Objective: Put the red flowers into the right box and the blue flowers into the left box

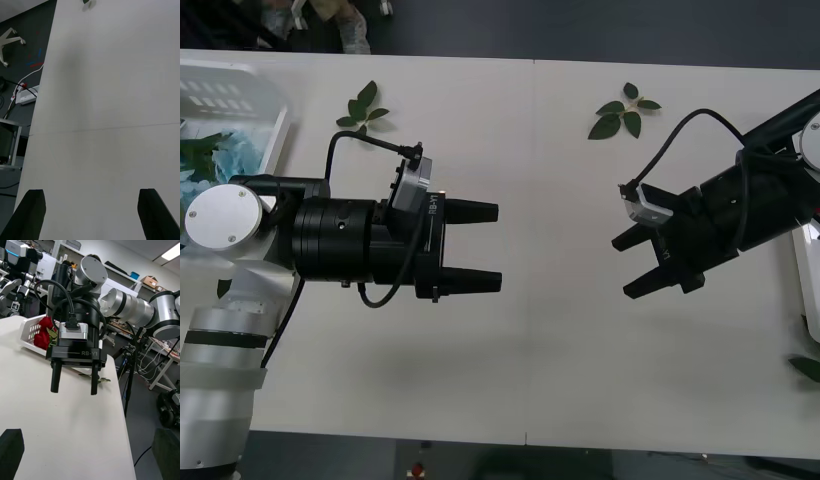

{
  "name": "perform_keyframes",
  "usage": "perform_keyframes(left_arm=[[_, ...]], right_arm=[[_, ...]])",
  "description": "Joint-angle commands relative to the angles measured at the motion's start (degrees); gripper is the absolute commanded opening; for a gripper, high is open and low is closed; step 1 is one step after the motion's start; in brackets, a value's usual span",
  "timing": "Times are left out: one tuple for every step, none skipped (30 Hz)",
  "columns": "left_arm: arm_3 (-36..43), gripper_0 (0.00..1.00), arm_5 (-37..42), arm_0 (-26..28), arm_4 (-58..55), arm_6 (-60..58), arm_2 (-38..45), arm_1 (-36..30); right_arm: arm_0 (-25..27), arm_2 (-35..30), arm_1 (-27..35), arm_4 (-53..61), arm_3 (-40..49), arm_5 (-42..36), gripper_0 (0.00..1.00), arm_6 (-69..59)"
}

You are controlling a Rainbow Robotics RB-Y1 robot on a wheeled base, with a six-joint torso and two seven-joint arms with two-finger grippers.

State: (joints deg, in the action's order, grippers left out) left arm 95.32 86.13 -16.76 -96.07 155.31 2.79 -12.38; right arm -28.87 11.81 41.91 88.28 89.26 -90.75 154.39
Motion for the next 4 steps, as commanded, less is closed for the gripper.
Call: perform_keyframes(left_arm=[[1.9, 1.0, -0.6, -0.4, -0.5, -0.3, 0.2, -0.4], [1.9, 1.0, -0.6, -0.4, -0.5, -0.3, 0.2, -0.4], [1.9, 1.0, -0.6, -0.4, -0.5, -0.3, 0.2, -0.4], [1.9, 1.0, -0.6, -0.4, -0.5, -0.3, 0.2, -0.4]], right_arm=[[-1.9, -1.1, 0.1, -0.1, 2.1, 0.3, 0.72, 0.6], [-1.9, -1.1, 0.1, -0.1, 2.1, 0.3, 0.72, 0.6], [-1.9, -1.1, 0.1, -0.1, 2.1, 0.3, 0.72, 0.6], [-1.9, -1.1, 0.1, -0.1, 2.1, 0.3, 0.72, 0.6]])
